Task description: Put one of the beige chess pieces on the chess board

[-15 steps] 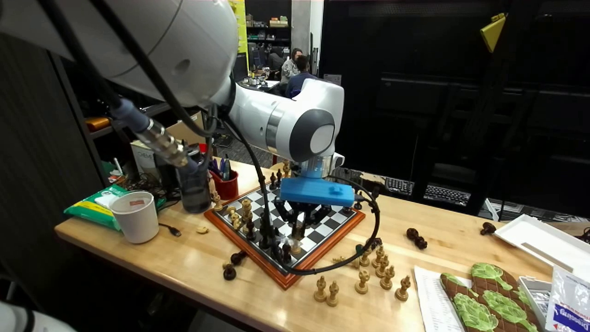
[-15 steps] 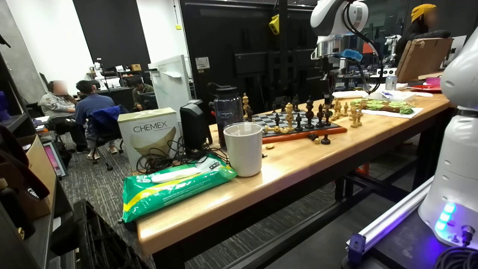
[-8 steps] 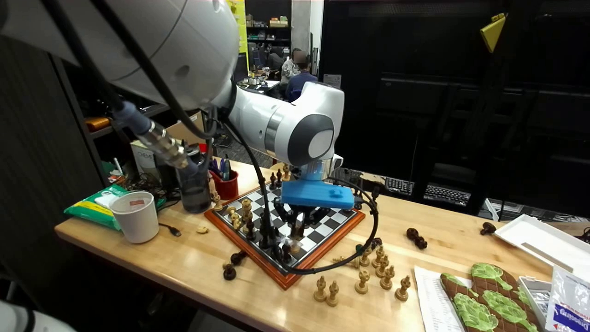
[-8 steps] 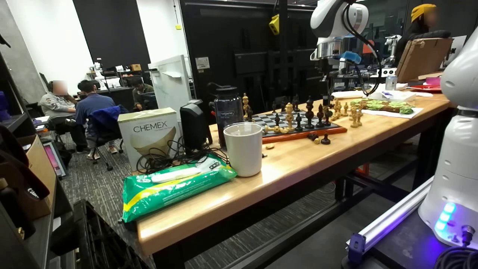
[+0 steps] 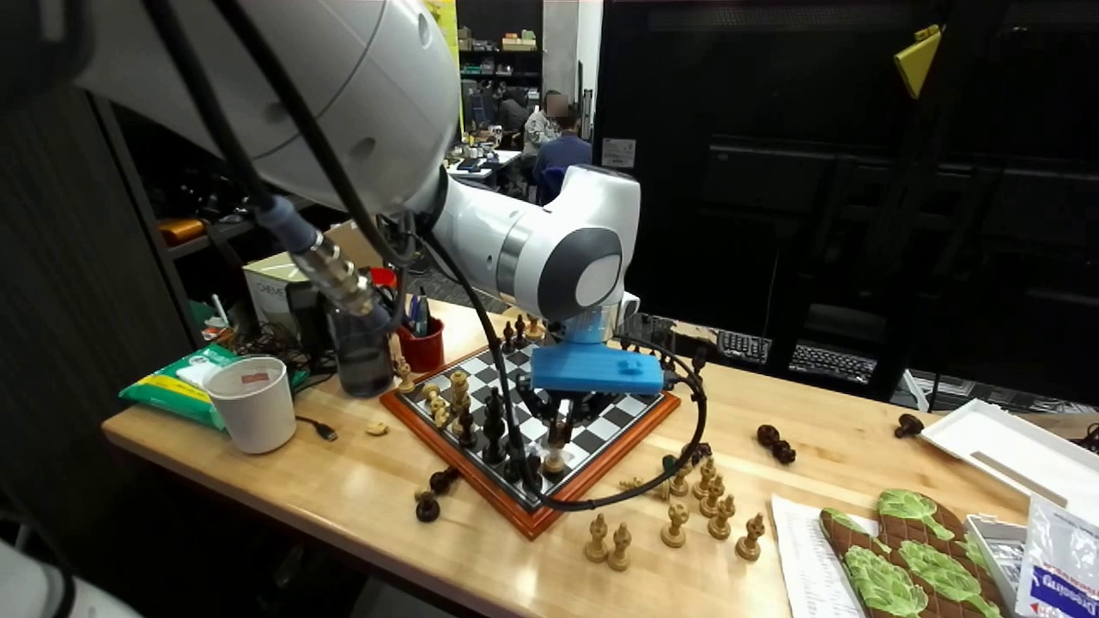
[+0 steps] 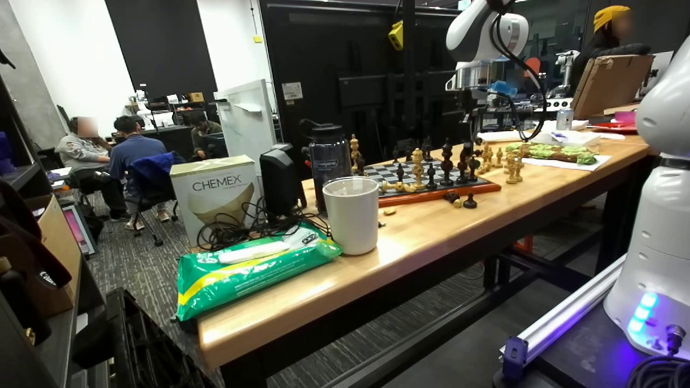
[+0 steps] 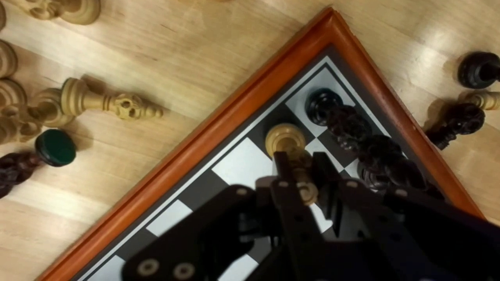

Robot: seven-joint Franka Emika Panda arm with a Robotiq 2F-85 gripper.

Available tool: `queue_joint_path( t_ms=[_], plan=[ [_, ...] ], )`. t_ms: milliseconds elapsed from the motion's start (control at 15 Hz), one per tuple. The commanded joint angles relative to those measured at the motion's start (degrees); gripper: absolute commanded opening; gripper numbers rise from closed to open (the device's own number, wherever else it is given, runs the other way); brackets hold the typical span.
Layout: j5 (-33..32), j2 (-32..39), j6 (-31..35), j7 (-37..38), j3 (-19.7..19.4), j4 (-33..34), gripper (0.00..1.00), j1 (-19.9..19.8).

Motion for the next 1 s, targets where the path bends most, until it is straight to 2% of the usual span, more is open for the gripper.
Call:
queue_joint_path(
  t_ms=[0, 133, 600, 933],
  plan=[
    [1.26, -0.01, 1.09, -1.71, -0.32, -0.47, 0.44, 0.11],
    [1.28, 0.11, 1.04, -1.63, -0.28, -0.42, 0.54, 0.05],
    [1.36, -1.19, -0.86, -0.68, -0.07, 0.02, 0.99, 0.06],
    [1.01, -3.69, -4.30, 2.69, 0.08, 0.62, 1.00, -0.30]
  ],
)
